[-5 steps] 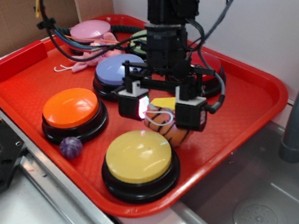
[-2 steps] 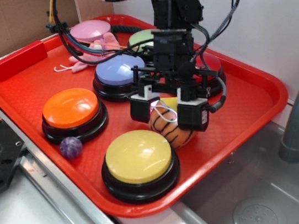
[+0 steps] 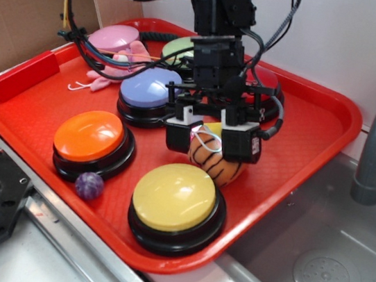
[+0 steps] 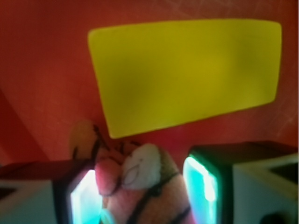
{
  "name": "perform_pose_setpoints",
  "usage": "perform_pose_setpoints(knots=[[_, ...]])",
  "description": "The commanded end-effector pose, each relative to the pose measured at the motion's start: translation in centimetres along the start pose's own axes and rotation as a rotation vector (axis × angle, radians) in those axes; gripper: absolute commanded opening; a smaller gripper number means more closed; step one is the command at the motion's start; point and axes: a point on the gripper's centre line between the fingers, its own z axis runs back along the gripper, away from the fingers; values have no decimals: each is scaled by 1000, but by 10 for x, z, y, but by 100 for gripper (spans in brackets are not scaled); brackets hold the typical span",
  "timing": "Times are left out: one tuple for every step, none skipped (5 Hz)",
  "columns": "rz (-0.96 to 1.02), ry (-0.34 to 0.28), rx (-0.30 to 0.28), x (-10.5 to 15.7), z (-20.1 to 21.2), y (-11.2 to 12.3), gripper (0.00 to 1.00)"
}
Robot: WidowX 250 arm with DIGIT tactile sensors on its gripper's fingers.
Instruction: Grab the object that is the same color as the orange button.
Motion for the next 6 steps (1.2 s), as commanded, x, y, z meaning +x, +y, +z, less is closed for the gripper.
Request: perform_pose_setpoints(knots=[[-80, -197, 110, -3, 50, 17, 0], [-63, -294, 220, -7, 81, 33, 0], [-68, -366, 287, -12, 116, 61, 0], [-26, -414, 361, -18, 146, 95, 0], [-58, -419, 326, -19, 157, 117, 0], [-68, -390, 367, -21, 158, 115, 0]])
